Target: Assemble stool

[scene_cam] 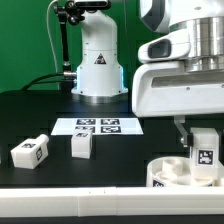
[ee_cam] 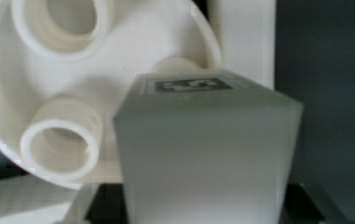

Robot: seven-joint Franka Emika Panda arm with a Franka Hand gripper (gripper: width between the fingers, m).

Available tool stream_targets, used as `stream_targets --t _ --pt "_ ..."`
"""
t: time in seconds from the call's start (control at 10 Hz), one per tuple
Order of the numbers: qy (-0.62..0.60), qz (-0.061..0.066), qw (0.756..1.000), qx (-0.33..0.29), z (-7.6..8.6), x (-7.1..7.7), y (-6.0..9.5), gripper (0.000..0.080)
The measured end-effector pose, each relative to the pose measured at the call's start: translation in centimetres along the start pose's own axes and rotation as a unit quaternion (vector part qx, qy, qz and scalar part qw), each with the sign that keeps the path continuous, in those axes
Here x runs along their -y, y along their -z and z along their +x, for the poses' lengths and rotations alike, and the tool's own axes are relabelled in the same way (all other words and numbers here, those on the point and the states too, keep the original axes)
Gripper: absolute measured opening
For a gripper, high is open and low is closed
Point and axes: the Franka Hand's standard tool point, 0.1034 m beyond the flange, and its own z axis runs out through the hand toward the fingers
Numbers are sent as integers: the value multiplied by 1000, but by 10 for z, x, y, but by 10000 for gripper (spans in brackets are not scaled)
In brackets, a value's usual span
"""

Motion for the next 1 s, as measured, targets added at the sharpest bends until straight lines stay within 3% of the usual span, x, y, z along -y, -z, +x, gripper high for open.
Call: stream_targets --t 0.5,1.0 --pt "-221 8 975 2 -2 -4 1 346" --pt "-371 17 928 7 2 -8 3 347"
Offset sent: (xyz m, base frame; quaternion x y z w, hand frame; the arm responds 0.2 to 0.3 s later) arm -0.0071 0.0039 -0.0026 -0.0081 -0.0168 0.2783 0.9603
